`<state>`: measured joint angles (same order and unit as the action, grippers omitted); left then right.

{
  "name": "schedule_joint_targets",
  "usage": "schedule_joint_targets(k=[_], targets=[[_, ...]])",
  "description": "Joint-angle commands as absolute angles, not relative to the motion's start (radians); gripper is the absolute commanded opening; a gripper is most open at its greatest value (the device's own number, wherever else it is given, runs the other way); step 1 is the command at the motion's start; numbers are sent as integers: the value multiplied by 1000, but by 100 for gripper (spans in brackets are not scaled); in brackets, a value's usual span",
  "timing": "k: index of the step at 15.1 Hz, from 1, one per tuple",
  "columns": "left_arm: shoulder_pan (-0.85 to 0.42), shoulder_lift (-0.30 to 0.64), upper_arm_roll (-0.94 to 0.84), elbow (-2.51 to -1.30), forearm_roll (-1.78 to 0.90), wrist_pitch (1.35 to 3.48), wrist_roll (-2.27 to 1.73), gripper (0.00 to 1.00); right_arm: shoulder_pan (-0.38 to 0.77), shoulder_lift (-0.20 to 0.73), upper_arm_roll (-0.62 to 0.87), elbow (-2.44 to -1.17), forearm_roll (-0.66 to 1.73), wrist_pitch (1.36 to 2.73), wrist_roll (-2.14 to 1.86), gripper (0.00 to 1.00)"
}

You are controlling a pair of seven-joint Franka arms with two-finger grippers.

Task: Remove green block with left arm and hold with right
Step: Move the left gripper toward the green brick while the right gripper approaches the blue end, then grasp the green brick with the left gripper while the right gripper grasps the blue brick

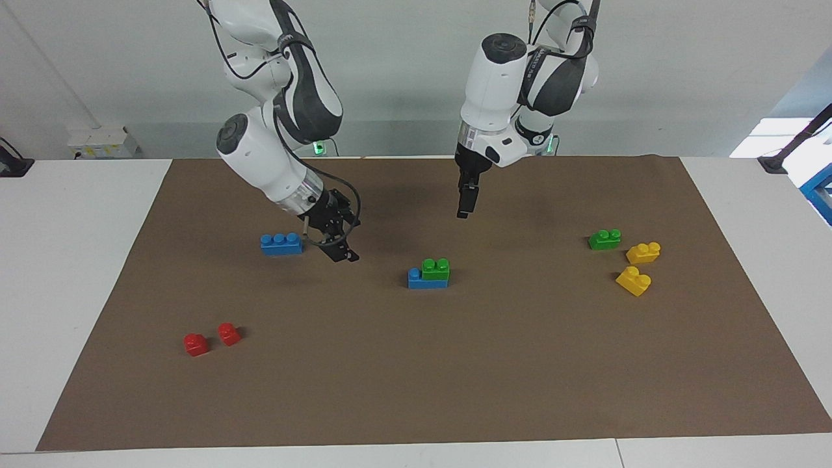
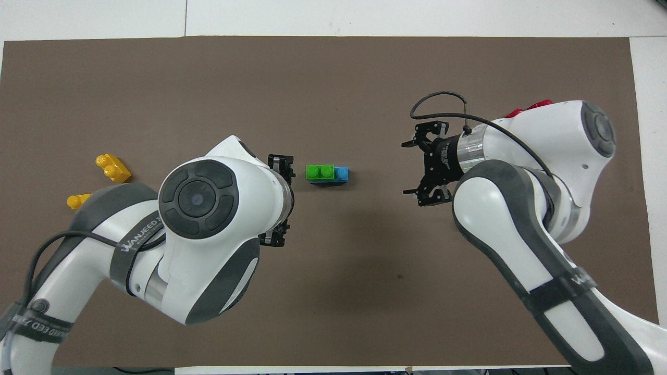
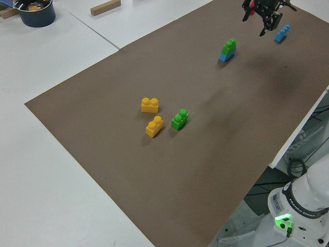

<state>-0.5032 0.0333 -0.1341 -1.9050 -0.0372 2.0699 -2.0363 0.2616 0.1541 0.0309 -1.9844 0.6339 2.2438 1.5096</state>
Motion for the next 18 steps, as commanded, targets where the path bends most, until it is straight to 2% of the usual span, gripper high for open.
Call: schedule_joint_targets(k=[1,3,7,11,18], targets=[[-523,136,-117,-1821,-37,2103,-2144,100,291,190,26,-1970,721,2293,1531,99],[-523,201,-115,-1780,-35,2109,-2152,100,302,215,28,-1967,758,2292,1540,98],[-518,267,-114,-1741,-29,2117,-2160,100,370,267,26,-1965,759,2328,1539,98],[-520,420,-110,-1586,29,2102,-2226,100,380,311,26,-1951,758,2356,1520,98],[-522,442,-107,-1614,34,2115,-2244,100,388,357,26,-1892,753,2373,1503,98]])
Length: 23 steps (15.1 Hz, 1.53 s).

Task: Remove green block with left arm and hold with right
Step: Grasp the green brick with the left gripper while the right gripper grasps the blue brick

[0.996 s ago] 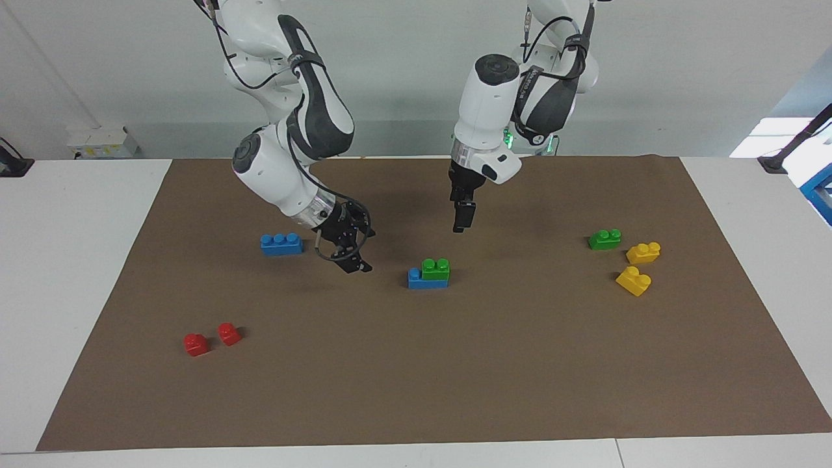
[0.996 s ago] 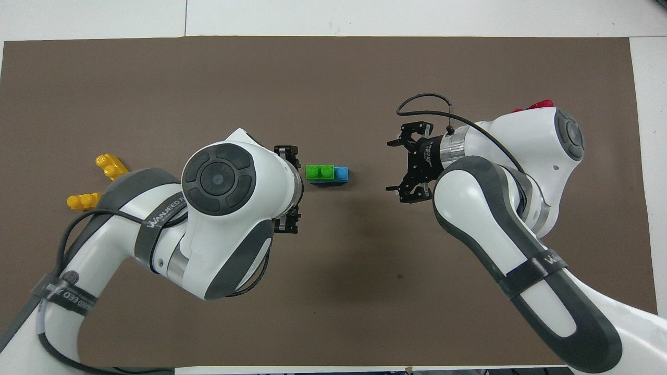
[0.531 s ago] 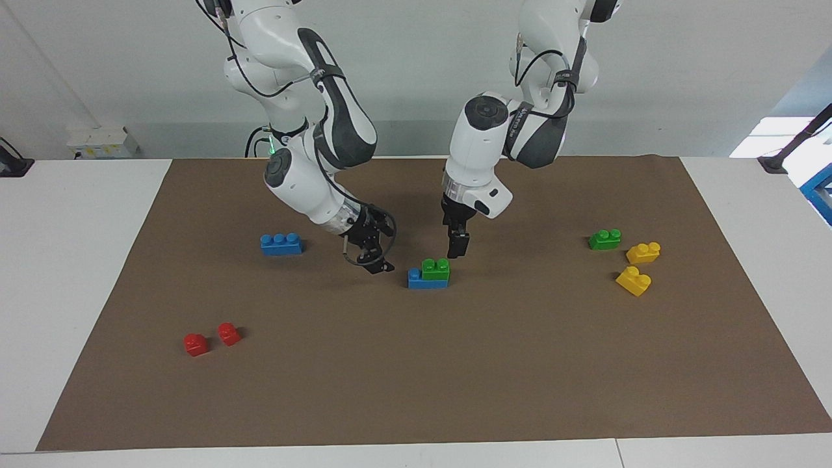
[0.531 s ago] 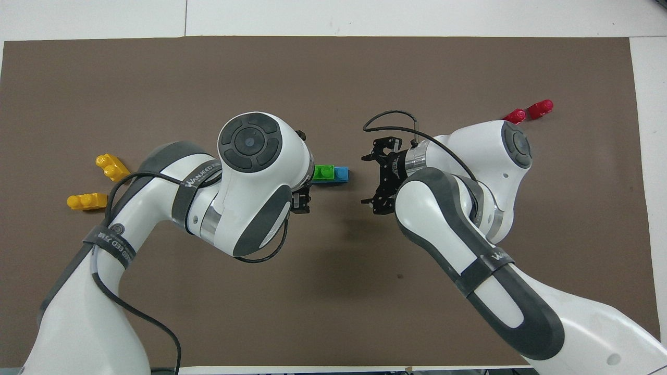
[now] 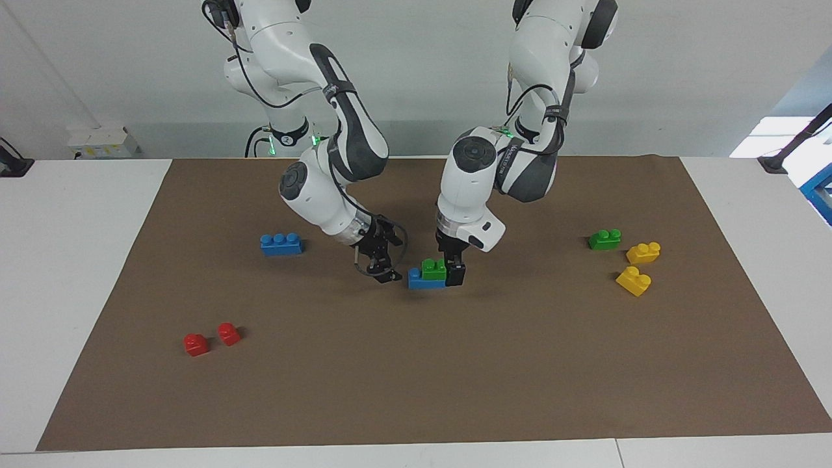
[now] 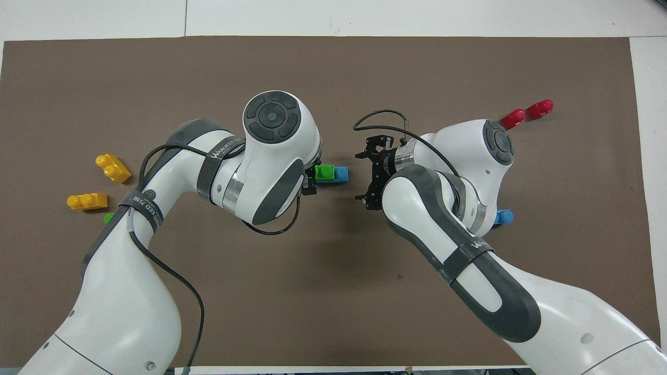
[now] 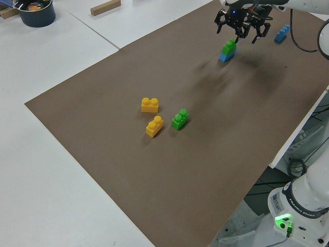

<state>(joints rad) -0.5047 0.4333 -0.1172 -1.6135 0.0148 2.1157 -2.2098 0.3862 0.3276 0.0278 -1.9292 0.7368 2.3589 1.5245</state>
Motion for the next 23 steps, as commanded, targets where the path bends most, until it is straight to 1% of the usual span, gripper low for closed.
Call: schedule_joint_targets(k=[1,4,6,8,10,14,16,20,22,23], targets=[[-523,442,-107,-1621,34,2117,-2252,100,388,368,26,-1885,752,2394,1503,98],[-525,440,-107,-1650,37,2143,-2299,100,393,402,26,-1881,750,2448,1496,98],[-531,440,-107,-1675,41,2161,-2302,100,396,419,28,-1872,752,2459,1493,98],[-541,439,-107,-1692,41,2180,-2330,100,425,436,28,-1856,758,2473,1493,98],[-541,437,-107,-1692,41,2181,-2332,100,434,445,28,-1858,759,2499,1494,98],[-541,437,-107,-1695,49,2184,-2330,100,439,452,28,-1858,758,2503,1493,98],[-541,437,-107,-1700,49,2189,-2330,100,457,471,28,-1856,759,2552,1494,97],[-541,436,-109,-1703,49,2194,-2330,100,471,488,28,-1842,764,2574,1499,96],[-541,433,-109,-1716,49,2198,-2330,100,479,488,28,-1842,765,2583,1503,94],[-541,431,-109,-1724,49,2200,-2332,100,492,488,28,-1844,767,2594,1503,91]])
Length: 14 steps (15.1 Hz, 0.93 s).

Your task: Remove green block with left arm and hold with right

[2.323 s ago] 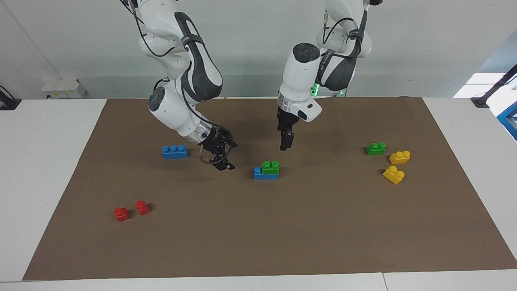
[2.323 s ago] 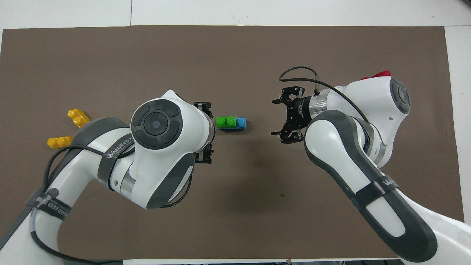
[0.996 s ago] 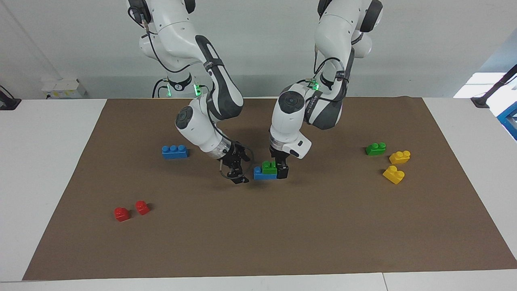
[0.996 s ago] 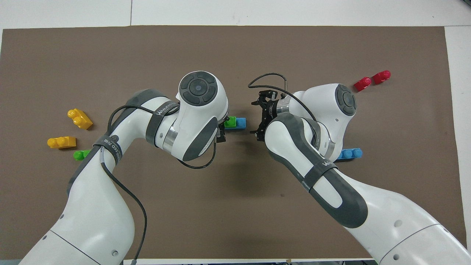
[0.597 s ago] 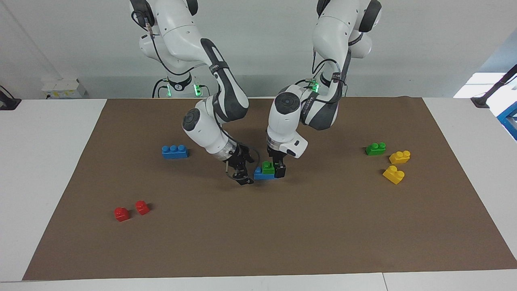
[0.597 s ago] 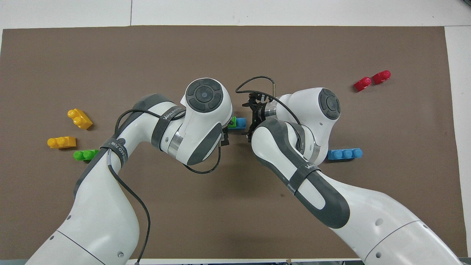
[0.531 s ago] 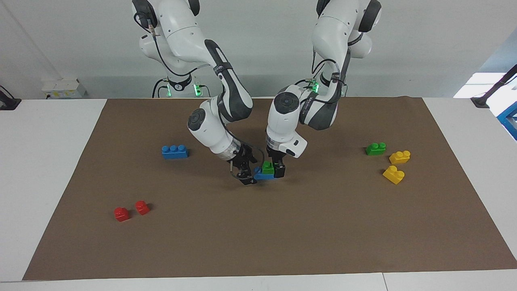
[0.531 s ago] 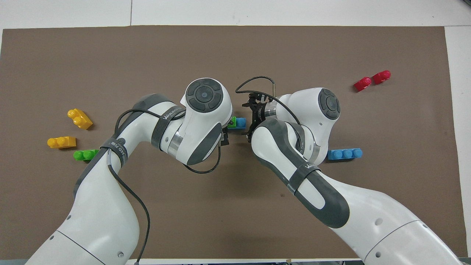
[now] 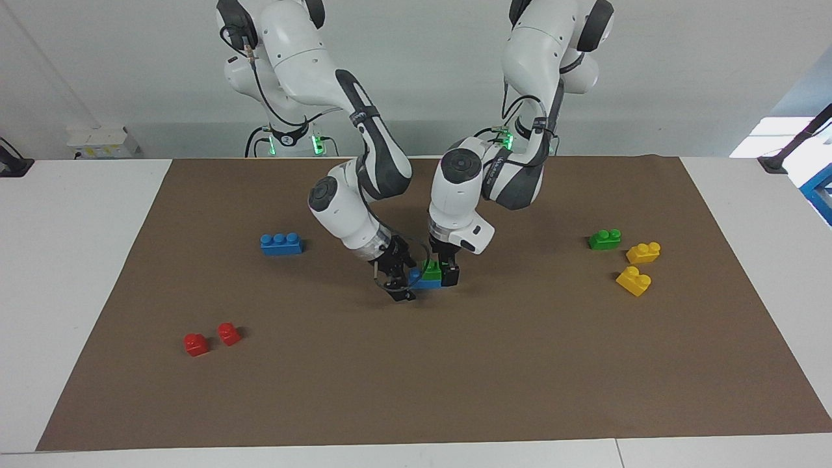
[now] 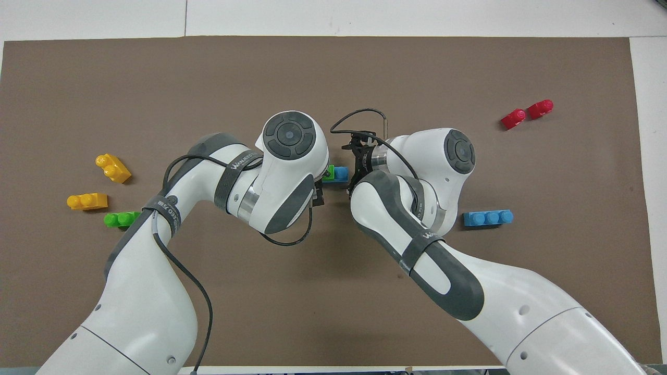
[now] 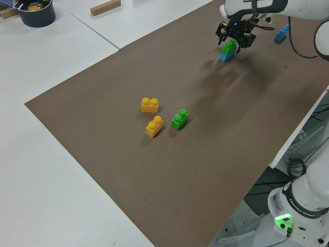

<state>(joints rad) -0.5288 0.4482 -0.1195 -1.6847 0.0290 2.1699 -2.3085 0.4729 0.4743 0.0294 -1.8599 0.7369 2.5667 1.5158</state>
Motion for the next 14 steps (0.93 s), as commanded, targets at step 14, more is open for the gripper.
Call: schedule_joint_targets(k=[14], targets=[[-535,428,-109,-1729,49,2204,-2335,100,488,499,26,-1859,770,2614,1497,76]])
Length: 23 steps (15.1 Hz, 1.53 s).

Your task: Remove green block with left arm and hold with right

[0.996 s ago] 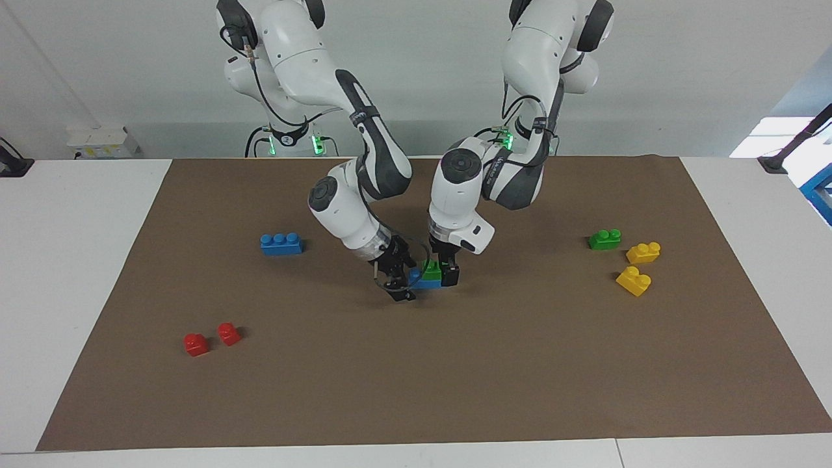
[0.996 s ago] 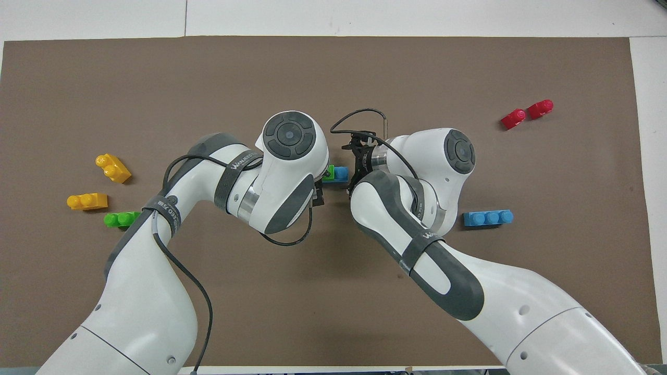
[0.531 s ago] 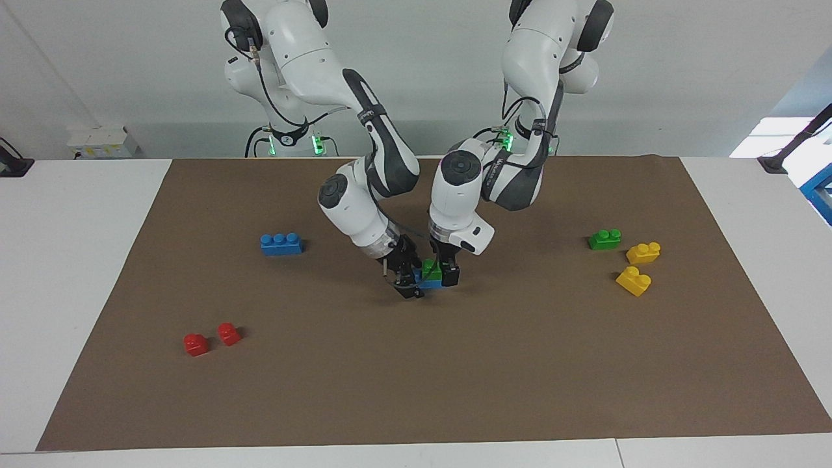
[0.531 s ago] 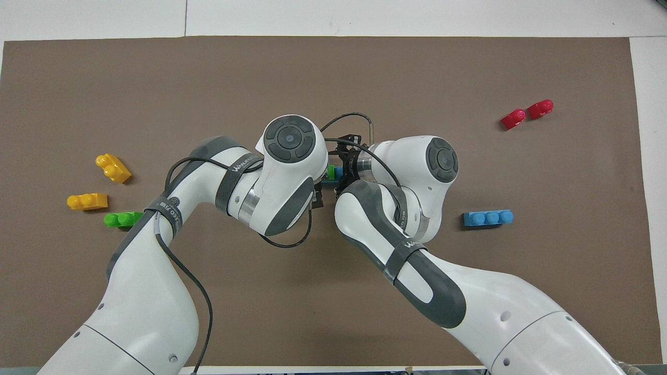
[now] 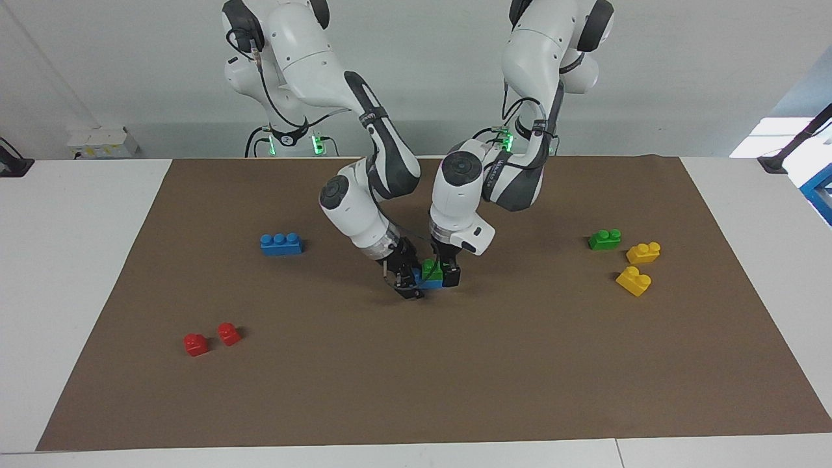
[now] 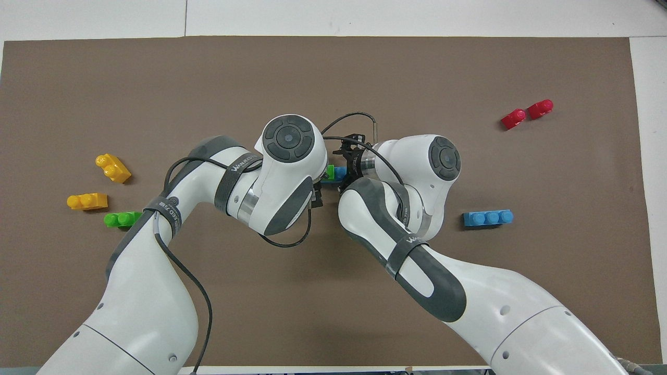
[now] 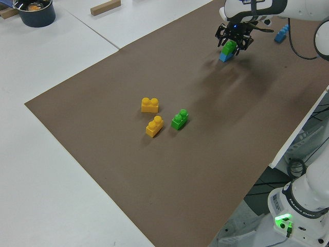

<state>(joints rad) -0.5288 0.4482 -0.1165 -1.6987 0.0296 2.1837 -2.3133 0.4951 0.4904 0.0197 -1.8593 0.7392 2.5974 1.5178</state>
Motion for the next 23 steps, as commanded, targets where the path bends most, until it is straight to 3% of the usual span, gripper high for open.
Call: schedule_joint_targets(k=[1,2,5,7,18,19,21,22,23], targets=[[-532,428,-109,-1729,49,2204,-2335,100,488,499,26,-1859,770,2614,1496,73],[-532,428,-109,-1729,49,2204,-2335,100,489,499,26,-1859,770,2615,1494,65],[-532,428,-109,-1729,49,2204,-2335,100,488,499,26,-1859,770,2612,1493,19],[-532,428,-109,-1729,49,2204,-2335,100,479,499,26,-1859,769,2608,1491,0],[-540,433,-107,-1727,49,2260,-2372,100,476,497,26,-1858,769,2609,1488,0],[-541,433,-109,-1729,49,2261,-2376,89,476,497,26,-1858,769,2608,1488,0],[-554,428,-106,-1736,55,2258,-2378,48,474,497,26,-1855,769,2608,1489,0],[-555,428,-107,-1735,63,2257,-2370,0,474,497,26,-1853,769,2606,1489,0],[-555,428,-107,-1735,81,2261,-2375,0,472,497,26,-1852,769,2606,1489,0]])
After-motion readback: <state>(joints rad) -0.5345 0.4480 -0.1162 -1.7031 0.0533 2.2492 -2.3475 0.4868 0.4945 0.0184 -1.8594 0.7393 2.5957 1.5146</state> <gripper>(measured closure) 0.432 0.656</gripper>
